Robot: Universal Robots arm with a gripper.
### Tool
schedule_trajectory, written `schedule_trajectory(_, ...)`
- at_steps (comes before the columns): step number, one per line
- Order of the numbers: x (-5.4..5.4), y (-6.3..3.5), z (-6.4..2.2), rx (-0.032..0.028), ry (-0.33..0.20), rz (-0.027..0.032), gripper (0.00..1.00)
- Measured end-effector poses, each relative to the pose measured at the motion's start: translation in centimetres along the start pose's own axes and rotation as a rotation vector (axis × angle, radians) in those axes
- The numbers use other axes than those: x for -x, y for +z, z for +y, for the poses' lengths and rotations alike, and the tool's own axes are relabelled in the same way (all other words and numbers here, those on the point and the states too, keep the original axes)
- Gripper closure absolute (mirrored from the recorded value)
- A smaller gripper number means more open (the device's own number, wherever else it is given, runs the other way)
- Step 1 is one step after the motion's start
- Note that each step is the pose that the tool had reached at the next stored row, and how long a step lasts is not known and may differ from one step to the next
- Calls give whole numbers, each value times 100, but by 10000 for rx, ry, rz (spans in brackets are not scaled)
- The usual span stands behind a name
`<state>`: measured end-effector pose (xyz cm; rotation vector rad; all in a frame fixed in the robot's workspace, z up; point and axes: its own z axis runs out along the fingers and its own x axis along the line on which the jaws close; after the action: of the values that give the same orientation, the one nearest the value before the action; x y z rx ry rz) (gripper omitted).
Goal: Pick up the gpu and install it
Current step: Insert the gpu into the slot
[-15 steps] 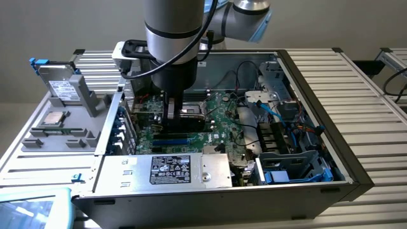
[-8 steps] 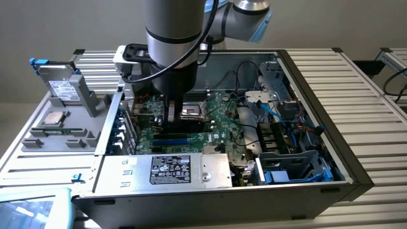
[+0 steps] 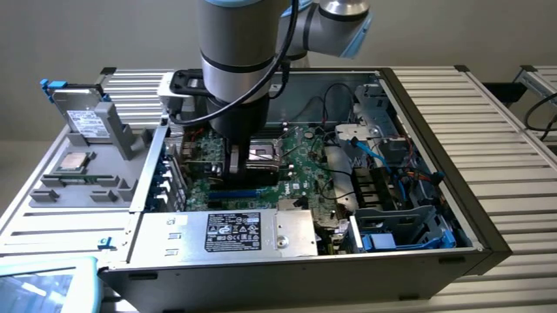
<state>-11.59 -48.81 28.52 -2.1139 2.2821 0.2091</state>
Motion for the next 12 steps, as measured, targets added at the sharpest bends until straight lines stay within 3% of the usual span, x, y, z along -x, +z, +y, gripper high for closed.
schedule_trajectory(3, -6, 40, 1, 32, 4, 1, 72)
schedule_trajectory(6, -7, 49, 2, 103, 13, 10, 72)
schedule_trajectory(12, -7, 58, 0, 114, 14, 4, 72)
